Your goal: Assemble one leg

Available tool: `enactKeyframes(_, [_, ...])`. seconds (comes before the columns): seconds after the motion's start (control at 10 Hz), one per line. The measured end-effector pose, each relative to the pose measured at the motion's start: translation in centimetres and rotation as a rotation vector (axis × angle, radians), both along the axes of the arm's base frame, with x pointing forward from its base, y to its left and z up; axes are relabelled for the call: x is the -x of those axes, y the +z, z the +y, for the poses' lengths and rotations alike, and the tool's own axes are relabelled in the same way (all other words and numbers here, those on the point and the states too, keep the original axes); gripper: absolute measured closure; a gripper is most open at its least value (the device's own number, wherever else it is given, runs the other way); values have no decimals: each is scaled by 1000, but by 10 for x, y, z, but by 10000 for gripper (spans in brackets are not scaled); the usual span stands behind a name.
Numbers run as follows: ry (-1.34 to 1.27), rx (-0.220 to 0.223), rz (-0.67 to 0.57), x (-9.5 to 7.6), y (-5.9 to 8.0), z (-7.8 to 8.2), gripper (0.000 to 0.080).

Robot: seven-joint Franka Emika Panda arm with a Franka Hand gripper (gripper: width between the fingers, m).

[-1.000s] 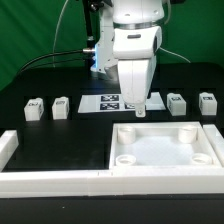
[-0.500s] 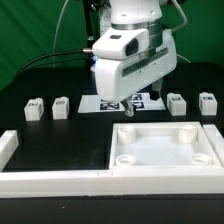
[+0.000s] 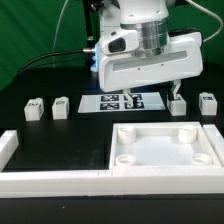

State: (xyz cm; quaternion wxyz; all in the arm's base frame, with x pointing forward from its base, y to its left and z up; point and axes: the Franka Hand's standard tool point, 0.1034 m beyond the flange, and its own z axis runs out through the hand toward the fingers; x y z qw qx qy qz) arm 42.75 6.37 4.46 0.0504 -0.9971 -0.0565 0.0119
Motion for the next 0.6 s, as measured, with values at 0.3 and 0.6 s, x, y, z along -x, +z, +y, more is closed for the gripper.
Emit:
enactKeyframes(0.3, [-68,-2,20,21,-5,42,150])
enactKeyframes(0.6, [-103,-4,26,32,-3,95,150])
